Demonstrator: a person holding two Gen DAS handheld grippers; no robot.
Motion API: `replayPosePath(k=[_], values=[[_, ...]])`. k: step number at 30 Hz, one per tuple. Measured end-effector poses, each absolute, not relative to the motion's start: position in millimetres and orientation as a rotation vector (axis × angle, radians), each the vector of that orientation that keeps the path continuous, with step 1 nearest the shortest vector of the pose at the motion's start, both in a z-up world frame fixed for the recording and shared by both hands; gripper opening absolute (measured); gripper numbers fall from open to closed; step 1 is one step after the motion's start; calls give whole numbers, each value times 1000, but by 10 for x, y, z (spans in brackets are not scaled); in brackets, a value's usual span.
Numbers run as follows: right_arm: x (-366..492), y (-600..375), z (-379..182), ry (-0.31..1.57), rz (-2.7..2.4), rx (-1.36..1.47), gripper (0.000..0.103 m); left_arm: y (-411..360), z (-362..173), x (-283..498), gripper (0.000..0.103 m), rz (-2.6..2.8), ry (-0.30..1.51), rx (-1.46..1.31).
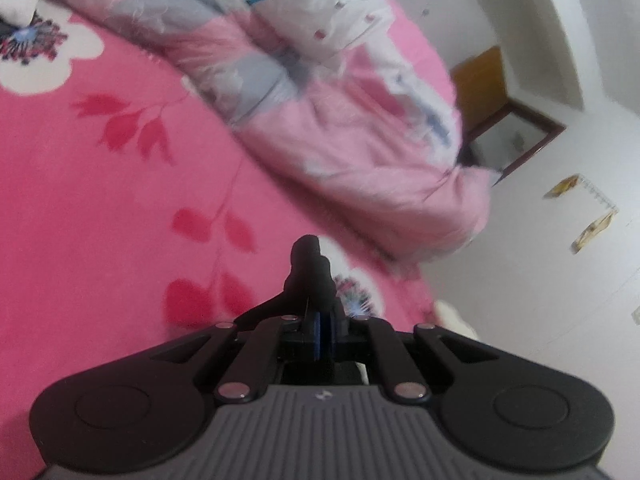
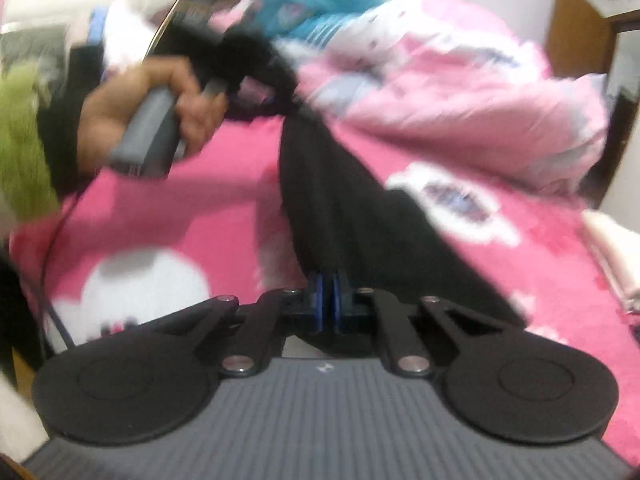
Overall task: Fold clothes
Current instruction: 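Lift the black shirt off the bedspread with both grippers, then lower the hanging black shirt onto the bedspread with both grippers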
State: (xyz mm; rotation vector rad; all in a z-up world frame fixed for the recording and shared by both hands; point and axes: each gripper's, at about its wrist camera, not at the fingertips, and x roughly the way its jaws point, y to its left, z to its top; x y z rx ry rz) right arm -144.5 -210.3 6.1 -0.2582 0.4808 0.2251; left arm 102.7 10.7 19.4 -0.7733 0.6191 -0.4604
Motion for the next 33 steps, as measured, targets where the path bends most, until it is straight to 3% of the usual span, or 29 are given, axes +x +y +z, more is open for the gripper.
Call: replayPosePath(k=[10, 19, 23, 30, 32, 33], values=[[-1517, -2156, 946, 300, 382, 24, 3, 544, 1300, 794, 5, -411, 401, -714], [-1401, -1758, 796, 240, 755, 567, 3, 627, 2179, 841, 5, -296, 482, -322], [-1383, -1824, 406, 305, 694, 688, 3, 162, 1880, 1134, 5, -297, 612, -166], [-1554, -2401, -460, 509, 335, 822, 3, -1284, 360, 1380, 5, -374, 899, 20], [-1598, -2547, -689, 567, 262, 883, 3, -1469, 85, 1378, 10, -398, 947, 26], [-1594, -2586, -774, 587, 253, 920, 3, -1512, -6, 1371, 18, -408, 960, 28]])
